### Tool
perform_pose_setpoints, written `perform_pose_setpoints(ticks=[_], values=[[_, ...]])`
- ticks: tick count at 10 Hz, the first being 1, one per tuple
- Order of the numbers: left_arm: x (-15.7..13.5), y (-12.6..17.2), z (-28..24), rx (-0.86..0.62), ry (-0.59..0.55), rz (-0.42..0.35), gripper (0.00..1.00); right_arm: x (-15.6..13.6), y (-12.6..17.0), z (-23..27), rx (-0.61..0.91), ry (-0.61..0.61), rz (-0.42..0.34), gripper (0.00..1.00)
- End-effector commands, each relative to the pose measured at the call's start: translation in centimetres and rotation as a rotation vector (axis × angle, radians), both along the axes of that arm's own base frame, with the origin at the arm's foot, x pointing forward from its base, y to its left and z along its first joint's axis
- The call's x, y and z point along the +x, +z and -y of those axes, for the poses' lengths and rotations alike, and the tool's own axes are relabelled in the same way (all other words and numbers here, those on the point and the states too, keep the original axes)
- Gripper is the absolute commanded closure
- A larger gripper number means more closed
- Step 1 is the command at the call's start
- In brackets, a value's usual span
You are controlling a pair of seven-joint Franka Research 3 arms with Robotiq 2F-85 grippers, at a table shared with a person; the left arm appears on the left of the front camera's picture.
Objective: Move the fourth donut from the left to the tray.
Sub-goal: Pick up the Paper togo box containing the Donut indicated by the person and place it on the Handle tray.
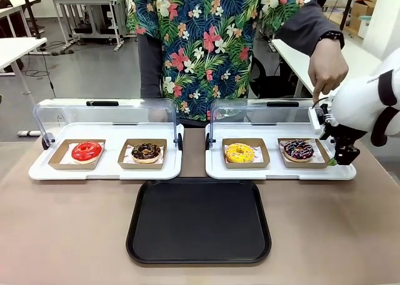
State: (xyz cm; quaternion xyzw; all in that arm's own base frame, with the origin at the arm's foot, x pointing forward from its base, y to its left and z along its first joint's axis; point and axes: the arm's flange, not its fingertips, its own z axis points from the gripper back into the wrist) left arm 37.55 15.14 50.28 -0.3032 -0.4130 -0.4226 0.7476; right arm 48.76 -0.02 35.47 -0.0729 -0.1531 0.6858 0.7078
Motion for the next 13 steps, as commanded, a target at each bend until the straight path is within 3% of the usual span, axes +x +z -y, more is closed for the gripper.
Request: perform_pose_setpoints(ticks=[1,7,8,9,10,12,13], values=[[0.0,0.3,0.1,-0.015,0.002,-0.005,0.00,0.7,-1.7,0.2,-0.025,0.052,0.033,0.00],[0.0,0.3,0.1,-0.015,0.002,-0.005,0.00,2.5,-4.2,0.7,-0.025,0.046,0.013,0.00],[0.0,0.3,0.1,-0.015,0.002,-0.005,0.00,2.5,-4.3,0.7,-0.023,0.047,-0.005,0.60],[0.0,0.3,0.1,-0.015,0.002,-0.005,0.00,2.5,-4.3,0.7,-0.019,0.044,-0.013,0.59],[0.0,0.3,0.1,-0.015,0.002,-0.005,0.00,2.5,-4.3,0.7,-0.022,0.037,-0.021,1.00],[0.0,0.3,0.1,-0.015,0.002,-0.005,0.00,2.6,-4.3,0.9,-0.019,0.041,-0.040,1.00],[0.0,0.3,0.1,-0.015,0.002,-0.005,0.00,2.6,-4.2,0.9,-0.019,0.046,-0.051,0.86]])
